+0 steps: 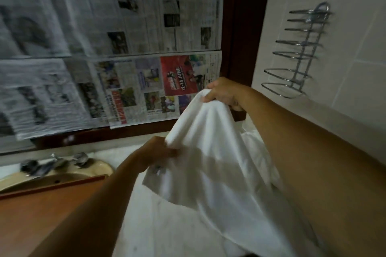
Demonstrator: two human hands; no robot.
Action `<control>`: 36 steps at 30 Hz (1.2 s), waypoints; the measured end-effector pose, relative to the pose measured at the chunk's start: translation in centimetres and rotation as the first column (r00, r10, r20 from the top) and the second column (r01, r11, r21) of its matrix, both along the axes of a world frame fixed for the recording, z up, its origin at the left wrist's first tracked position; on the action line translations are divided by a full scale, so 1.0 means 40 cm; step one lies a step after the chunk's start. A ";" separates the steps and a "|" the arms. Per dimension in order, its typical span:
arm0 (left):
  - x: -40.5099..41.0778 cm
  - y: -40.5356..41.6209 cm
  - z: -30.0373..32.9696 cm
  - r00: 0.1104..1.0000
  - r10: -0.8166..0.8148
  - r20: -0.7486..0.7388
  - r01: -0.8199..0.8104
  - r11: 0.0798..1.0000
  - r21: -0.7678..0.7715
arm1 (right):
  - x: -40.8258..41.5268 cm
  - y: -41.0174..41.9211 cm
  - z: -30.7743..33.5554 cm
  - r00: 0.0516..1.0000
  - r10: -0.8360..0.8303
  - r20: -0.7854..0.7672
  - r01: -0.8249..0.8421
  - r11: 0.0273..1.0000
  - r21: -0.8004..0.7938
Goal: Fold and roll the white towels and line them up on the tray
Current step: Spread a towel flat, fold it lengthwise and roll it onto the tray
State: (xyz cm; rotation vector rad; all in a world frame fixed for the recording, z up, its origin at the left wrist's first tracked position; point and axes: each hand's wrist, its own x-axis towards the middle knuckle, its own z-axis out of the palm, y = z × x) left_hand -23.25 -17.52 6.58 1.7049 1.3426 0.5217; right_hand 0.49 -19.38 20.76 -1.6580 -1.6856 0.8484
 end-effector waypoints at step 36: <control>-0.302 -0.064 0.023 0.946 0.030 -0.322 0.013 0.991 0.132 | 0.043 -0.133 -0.351 0.960 -0.157 0.233 0.161 0.987 0.000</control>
